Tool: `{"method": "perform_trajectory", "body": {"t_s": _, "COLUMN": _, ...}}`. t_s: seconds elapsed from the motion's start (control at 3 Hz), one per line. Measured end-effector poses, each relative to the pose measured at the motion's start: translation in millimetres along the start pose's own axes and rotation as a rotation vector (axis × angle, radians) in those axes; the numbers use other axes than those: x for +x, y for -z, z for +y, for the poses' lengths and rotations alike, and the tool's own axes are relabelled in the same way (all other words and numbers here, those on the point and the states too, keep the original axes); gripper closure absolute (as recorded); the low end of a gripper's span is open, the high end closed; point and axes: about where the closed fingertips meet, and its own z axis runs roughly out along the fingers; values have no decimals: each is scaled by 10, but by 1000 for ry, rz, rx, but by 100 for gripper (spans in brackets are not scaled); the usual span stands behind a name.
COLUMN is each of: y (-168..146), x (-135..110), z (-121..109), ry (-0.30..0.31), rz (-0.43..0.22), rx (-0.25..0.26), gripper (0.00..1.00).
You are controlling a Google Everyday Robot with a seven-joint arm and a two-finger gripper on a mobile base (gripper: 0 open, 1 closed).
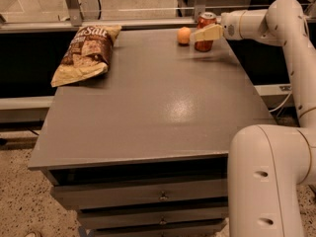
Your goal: Move coke can near orange
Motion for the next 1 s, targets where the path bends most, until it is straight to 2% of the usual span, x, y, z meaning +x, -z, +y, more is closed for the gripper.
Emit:
{"method": "perform_trajectory", "body": {"t_s": 0.33, "y": 399, "x": -159, "z": -34, "ry": 34, "rz": -23, "rx": 18, "gripper": 0}}
{"method": "perform_trajectory", "body": {"t_s": 0.67, "y": 1280, "x": -549, "z": 32, "ry": 125, "rz": -100, "rx": 71, "gripper": 0}}
{"method": "perform_trajectory", "body": {"t_s": 1.0, "y": 2242, "x": -1000, "z": 436, "ry": 201, "rz": -190, "rx": 101, "gripper": 0}}
